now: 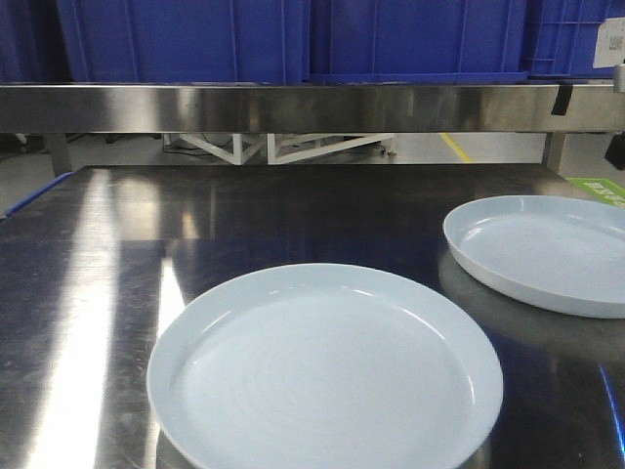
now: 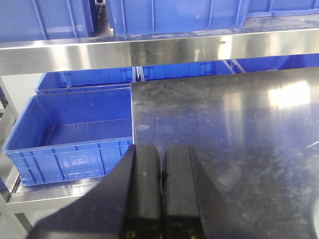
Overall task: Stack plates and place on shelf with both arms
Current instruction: 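Grasp the other white plate's rim with the right gripper, then lower the right-held plate onto the centered plate and release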
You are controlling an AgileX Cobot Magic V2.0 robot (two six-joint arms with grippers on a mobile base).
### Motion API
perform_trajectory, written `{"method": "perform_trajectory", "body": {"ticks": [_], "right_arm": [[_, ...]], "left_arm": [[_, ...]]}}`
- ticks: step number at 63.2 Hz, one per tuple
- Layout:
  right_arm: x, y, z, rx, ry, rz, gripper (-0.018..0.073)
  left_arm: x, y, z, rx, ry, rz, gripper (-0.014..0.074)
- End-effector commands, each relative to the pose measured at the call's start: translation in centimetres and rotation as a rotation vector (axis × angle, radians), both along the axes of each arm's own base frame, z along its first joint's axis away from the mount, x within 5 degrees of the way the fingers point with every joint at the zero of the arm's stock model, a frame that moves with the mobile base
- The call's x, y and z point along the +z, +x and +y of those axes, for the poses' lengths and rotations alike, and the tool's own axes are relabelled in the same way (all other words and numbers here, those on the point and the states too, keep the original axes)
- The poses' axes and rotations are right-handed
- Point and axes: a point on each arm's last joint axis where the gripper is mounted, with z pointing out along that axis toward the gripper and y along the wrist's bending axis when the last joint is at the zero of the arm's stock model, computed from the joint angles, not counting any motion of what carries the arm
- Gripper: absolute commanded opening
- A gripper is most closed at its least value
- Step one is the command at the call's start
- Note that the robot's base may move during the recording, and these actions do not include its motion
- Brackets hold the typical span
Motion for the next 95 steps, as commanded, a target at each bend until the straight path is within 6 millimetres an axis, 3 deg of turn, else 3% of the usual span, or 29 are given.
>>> {"method": "perform_trajectory", "body": {"ticks": [1, 19, 29, 37, 47, 58, 73, 95], "right_arm": [[4.3, -0.8, -0.3, 0.006, -0.034, -0.136, 0.0048], [11.8, -5.9, 1.5, 0.021, 0.023, -0.319, 0.0048], [14.5, -9.0, 5.0, 0.116, 0.163, -0.364, 0.0048], [15.0, -10.0, 8.3, 0.244, 0.277, -0.360, 0.0048], [13.9, -10.4, 11.8, 0.375, 0.324, -0.295, 0.0048], [10.5, -10.2, 14.5, 0.443, 0.328, -0.195, 0.0048], [6.2, -8.9, 15.7, 0.417, 0.313, -0.127, 0.0048], [2.8, -7.1, 16.6, 0.378, 0.321, -0.026, 0.0048]], "left_arm": [[1.6, 0.1, -0.1, -0.002, -0.031, -0.100, 0.0085], [1.6, 0.1, -0.1, -0.002, -0.031, -0.100, 0.0085], [1.6, 0.1, -0.1, -0.002, -0.031, -0.100, 0.0085], [1.6, 0.1, -0.1, -0.002, -0.031, -0.100, 0.0084], [1.6, 0.1, 0.0, -0.002, -0.027, -0.101, 0.0084], [1.6, 0.1, 0.0, -0.002, -0.027, -0.101, 0.0084], [1.6, 0.1, 0.0, -0.002, -0.027, -0.101, 0.0084], [1.6, 0.1, 0.0, -0.002, -0.027, -0.102, 0.0084]]}}
